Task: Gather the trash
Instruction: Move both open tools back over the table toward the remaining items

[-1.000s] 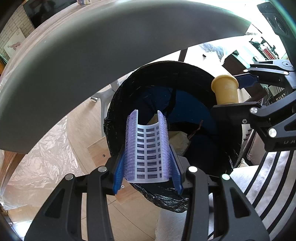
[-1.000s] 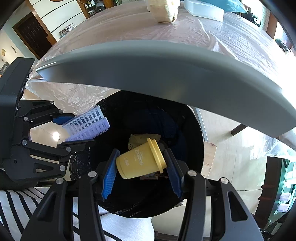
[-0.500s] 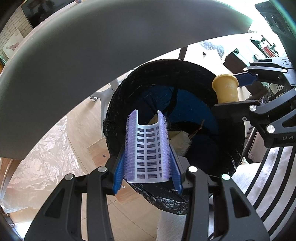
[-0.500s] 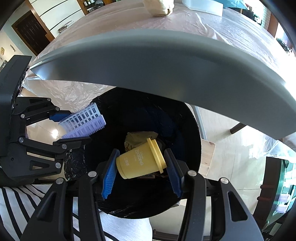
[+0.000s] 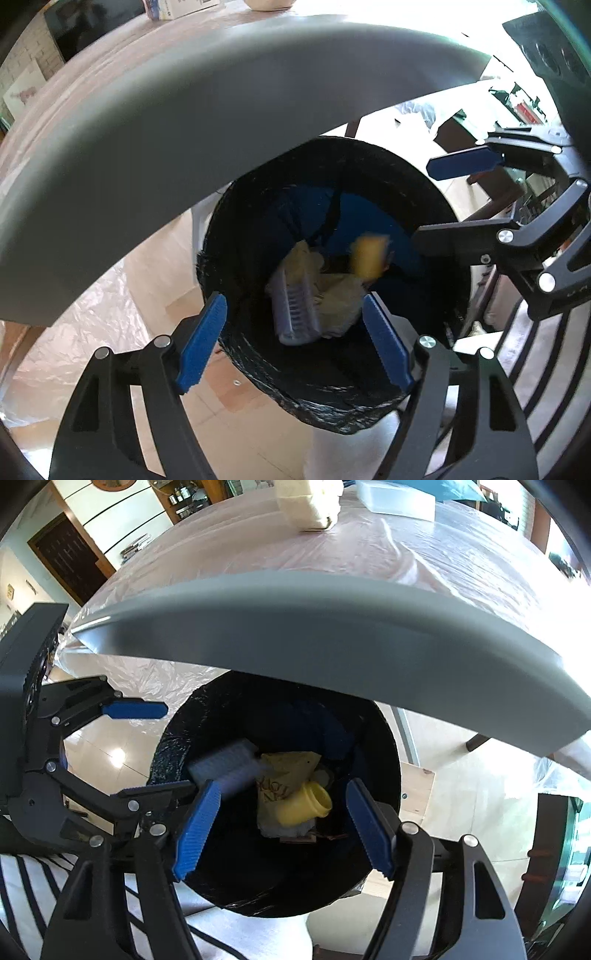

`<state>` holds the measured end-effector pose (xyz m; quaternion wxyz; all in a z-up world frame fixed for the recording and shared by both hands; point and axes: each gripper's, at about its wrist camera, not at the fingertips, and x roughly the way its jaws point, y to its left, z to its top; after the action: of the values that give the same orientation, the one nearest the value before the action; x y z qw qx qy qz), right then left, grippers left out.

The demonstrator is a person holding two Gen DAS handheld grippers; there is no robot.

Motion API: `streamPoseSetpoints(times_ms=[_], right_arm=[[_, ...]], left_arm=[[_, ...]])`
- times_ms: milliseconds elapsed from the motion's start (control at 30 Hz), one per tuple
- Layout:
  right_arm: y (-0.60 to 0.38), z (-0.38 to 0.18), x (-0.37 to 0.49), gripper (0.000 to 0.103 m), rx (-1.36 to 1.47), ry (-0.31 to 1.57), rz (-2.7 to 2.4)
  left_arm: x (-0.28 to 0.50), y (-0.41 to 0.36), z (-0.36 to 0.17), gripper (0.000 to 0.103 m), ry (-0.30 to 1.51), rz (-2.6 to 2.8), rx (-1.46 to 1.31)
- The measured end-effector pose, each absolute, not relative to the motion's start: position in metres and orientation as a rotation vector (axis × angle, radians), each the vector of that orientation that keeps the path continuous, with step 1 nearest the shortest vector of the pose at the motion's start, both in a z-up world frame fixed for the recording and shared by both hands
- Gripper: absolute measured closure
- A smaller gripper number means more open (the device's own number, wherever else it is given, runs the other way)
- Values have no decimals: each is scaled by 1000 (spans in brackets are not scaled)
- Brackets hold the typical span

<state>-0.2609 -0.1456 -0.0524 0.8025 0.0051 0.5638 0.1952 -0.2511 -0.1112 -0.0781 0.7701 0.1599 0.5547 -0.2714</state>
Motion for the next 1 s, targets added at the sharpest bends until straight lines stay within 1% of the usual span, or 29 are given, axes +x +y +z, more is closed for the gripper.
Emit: streamPoseSetpoints(times_ms=[167,267,300,367,467,500,533,567,633,700,933,1000], right_arm=[[-155,-38,-267,31,42,1180,420],[-166,-19,-274,29,51,1137,424],[-170,-9,-277,25,61,1116,426],[-178,7,-281,23,83,1073,431],[-186,35,-281,17,98,1000,423],[-188,43,-281,14,94,968,409],[-189,49,-280,7,86,943,393],[-189,56,-278,4,62,910,352],[-189,69,-271,4,7,841,264],[-186,72,-264,4,0,823,240],[-168,66,-230,4,34,823,254],[-162,65,-221,4,23,825,235]], left_arm=[[-255,-103,-64,26,1200,-604,292],[-260,-93,-43,26,1166,-629,241],[-262,-91,-34,24,1151,-639,224],[-265,-85,-14,15,1105,-668,188],[-267,-82,17,10,1012,-676,169],[-267,-81,30,9,965,-673,168],[-266,-81,38,7,925,-657,175],[-266,-80,44,6,896,-635,185],[-254,-81,60,5,825,-570,204],[-239,-77,70,4,781,-507,190],[-163,-61,81,4,827,-377,64],[-144,-62,81,4,841,-339,89]])
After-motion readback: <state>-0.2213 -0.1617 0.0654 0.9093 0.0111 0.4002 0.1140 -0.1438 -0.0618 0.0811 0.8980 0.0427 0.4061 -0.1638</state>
